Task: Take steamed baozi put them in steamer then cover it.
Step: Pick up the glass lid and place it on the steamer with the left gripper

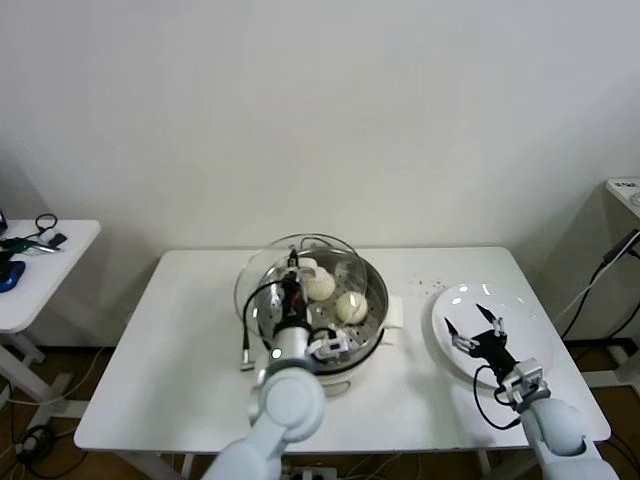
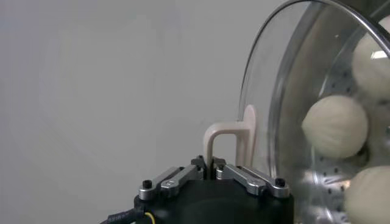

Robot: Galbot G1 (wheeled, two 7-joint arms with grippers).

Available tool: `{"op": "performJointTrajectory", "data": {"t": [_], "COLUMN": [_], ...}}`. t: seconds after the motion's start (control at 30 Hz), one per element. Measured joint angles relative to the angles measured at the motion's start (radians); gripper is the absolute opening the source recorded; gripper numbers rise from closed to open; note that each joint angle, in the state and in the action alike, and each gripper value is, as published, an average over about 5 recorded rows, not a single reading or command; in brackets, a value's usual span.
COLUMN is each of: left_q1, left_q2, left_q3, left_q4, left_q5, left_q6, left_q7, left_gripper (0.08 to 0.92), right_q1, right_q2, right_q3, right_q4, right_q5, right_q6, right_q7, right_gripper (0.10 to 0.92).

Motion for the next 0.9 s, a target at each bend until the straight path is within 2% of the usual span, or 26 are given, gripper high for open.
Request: {"op": "performJointTrajectory", "data": {"t": [0.53, 0.9], "left_q1": [-0.007, -0.024], "left_q2": [-0.060, -0.076], "left_q3": [0.047, 0.050], "left_q4": [0.045, 0.081], "left_q5": [0.088, 0.109], "left_q6": [0.000, 0.002], "left_q7": [0.074, 0.080], "left_gripper": [0.153, 0.153], "right_q1": [0.000, -0.002], "right_q2": [0.003, 0.010], "right_q3": [0.017, 0.024], "right_q4": [-0.018, -0.026], "right_q5": [-0.002, -0.004], "right_q6": [0.010, 0.015], "right_q7": [-0.014, -0.022], "right_gripper": [0.823, 0.823]}}
